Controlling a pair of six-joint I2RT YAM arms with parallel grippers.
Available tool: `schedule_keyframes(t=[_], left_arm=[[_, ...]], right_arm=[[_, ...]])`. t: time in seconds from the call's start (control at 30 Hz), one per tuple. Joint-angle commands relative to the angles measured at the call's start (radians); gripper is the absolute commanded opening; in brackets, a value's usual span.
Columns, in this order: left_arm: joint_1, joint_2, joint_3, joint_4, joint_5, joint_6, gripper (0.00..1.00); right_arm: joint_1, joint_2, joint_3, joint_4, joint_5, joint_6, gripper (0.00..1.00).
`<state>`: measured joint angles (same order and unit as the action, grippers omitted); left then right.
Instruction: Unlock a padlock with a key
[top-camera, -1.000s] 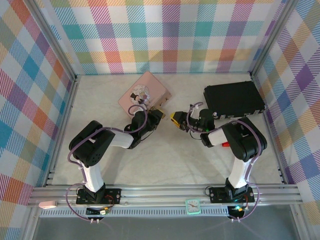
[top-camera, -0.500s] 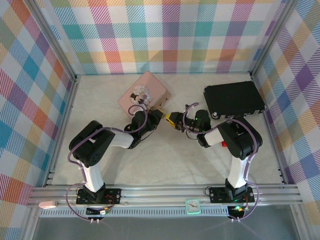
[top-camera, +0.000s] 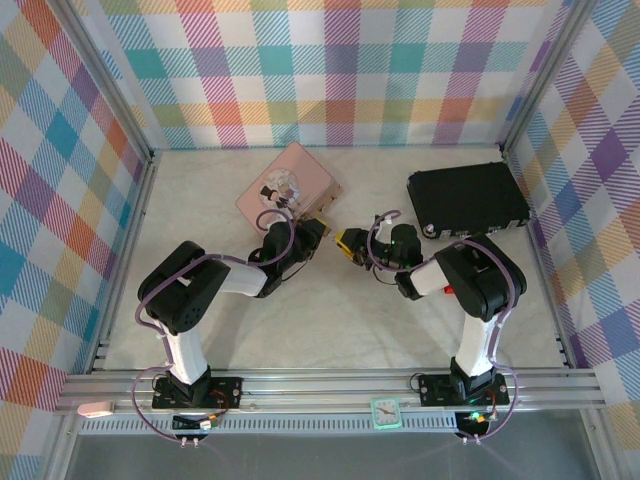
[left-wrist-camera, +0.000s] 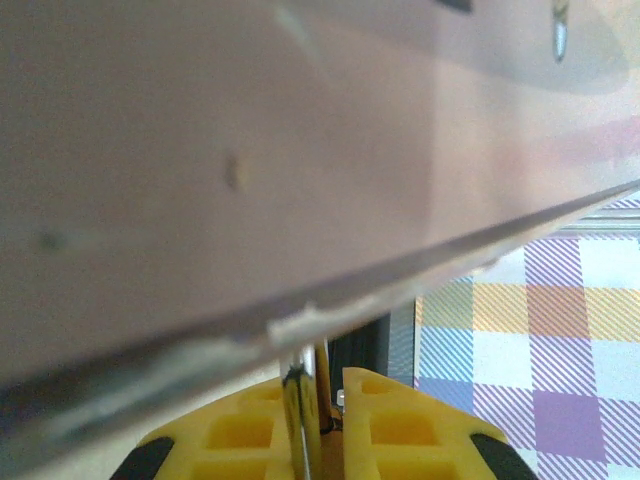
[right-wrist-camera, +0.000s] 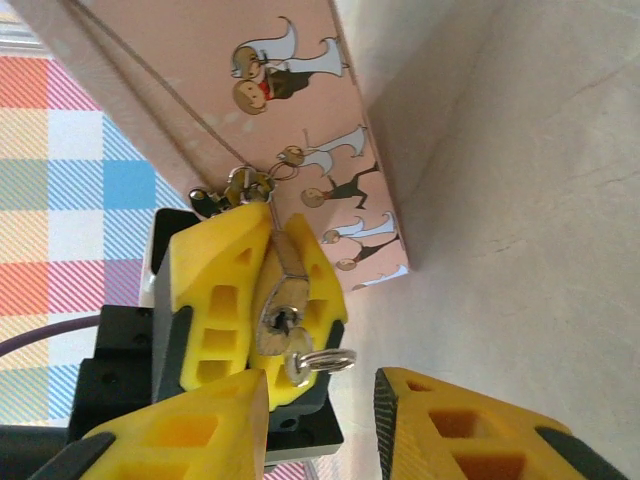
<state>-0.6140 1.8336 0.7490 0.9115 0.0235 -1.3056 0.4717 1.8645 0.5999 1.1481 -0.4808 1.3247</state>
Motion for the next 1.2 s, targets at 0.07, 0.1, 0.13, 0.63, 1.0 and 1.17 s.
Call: schedule_keyframes(t=[0.07, 0.1, 0.13, 0.63, 1.0, 1.17], left_arm=[[-0.009, -0.031, 0.007, 0.055, -0.003, -0.035, 0.00], [-0.010, -0.031, 0.008, 0.051, -0.004, -0.034, 0.00], [-0.011, -0.032, 0.007, 0.050, -0.004, -0.034, 0.00], [-0.023, -0.032, 0.001, 0.055, -0.001, -0.029, 0.00], [-0.023, 0.007, -0.048, 0.221, 0.054, 0.108, 0.00], [-0.016, 0.122, -0.065, 0.445, 0.078, 0.102, 0.00]], right_arm=[[0.013, 0.001, 0.020, 0.031, 0.012, 0.006, 0.33], [0.016, 0.005, 0.026, 0.038, 0.011, 0.011, 0.33], [0.019, 0.011, 0.033, 0.046, 0.009, 0.016, 0.32], [0.035, 0.070, 0.072, 0.133, 0.036, 0.086, 0.13], [0.036, -0.057, 0.122, 0.046, 0.035, 0.385, 0.00], [0.037, -0.145, 0.114, 0.103, 0.144, 0.736, 0.00]])
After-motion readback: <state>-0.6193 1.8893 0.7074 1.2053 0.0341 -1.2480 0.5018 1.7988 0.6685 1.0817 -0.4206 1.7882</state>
